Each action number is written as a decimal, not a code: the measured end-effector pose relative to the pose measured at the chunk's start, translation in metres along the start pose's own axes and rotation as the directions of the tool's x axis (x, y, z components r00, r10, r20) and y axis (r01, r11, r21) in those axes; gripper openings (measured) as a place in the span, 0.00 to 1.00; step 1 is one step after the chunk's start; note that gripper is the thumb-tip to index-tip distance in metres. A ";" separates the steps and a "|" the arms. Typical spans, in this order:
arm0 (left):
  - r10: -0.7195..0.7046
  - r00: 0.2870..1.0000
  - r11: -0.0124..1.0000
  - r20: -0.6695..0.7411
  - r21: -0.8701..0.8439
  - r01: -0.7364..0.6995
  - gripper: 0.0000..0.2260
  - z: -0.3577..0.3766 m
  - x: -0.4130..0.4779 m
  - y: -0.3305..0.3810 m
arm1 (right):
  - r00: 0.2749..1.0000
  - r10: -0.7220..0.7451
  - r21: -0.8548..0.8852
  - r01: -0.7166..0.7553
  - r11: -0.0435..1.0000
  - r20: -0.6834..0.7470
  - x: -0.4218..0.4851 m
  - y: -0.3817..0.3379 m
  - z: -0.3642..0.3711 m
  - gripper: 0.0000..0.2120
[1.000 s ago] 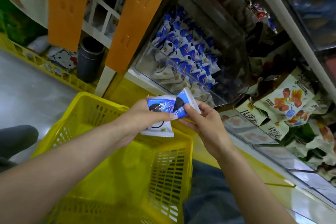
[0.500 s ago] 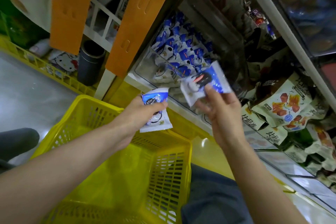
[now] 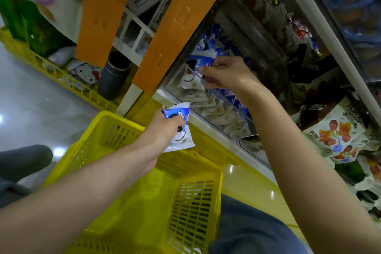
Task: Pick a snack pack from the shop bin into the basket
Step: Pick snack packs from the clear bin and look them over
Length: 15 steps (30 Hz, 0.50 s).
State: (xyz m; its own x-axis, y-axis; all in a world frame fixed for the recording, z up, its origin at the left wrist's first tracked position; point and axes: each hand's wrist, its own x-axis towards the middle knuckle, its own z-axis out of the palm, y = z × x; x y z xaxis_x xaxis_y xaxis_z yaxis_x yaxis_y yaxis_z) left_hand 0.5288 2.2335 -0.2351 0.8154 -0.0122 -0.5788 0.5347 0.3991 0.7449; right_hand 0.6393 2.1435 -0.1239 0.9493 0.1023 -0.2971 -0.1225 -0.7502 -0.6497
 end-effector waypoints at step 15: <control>0.076 0.995 0.993 -0.058 0.090 -0.071 0.10 0.002 -0.010 0.002 | 0.998 -0.013 -0.157 0.024 0.987 0.067 0.030 0.007 0.022 0.21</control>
State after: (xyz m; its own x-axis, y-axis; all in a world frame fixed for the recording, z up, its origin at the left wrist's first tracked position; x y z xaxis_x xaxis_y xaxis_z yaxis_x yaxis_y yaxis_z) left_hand 0.5220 2.2328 -0.2269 0.8393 0.0717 -0.5389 0.4935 0.3150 0.8107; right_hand 0.6605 2.1555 -0.1526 0.9292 0.1559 -0.3350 -0.0532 -0.8407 -0.5389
